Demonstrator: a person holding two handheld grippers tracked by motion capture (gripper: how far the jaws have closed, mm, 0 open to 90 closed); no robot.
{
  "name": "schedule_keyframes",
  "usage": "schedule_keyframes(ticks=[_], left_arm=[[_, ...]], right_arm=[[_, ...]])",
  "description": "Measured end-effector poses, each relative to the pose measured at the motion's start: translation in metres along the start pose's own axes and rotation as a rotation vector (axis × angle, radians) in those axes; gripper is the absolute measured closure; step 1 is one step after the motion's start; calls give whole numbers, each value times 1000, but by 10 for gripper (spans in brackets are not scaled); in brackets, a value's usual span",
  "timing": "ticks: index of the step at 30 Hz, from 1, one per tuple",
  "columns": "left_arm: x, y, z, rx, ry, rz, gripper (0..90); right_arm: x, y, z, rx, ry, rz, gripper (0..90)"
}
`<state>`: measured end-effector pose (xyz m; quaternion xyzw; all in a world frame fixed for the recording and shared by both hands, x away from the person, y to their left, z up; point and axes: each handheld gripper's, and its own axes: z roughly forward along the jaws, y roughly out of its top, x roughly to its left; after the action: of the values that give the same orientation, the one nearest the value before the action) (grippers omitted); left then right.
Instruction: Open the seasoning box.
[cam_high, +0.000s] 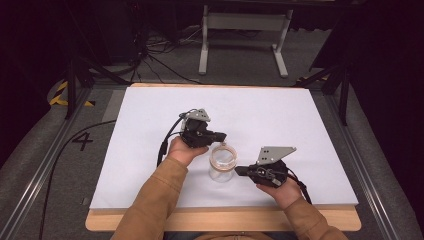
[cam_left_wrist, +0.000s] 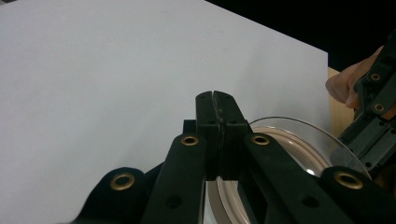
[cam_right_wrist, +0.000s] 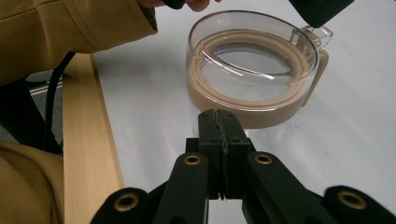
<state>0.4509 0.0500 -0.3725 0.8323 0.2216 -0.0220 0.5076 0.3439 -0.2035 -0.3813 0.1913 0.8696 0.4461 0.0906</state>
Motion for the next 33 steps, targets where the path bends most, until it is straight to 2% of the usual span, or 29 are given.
schedule_keyframes(ticks=[12,16,22,26,28,30,33], left_arm=[[2,0,1,2,5,-15,899],[2,0,1,9,9,-9,899],[1,0,1,-3,3,-13,899],[1,0,1,-2,2,-8,898],[0,0,0,1,17,-9,897],[-1,2,-4,4,51,7,875],[-2,3,-9,-5,63,10,875]], right_arm=[[1,0,1,4,3,-1,898],[0,1,0,-4,3,0,898],[-3,8,0,-46,12,13,897],[-3,10,2,-46,14,16,898],[-3,10,2,-45,12,16,898],[-4,10,2,-52,14,18,898],[-5,10,1,-54,15,22,898]])
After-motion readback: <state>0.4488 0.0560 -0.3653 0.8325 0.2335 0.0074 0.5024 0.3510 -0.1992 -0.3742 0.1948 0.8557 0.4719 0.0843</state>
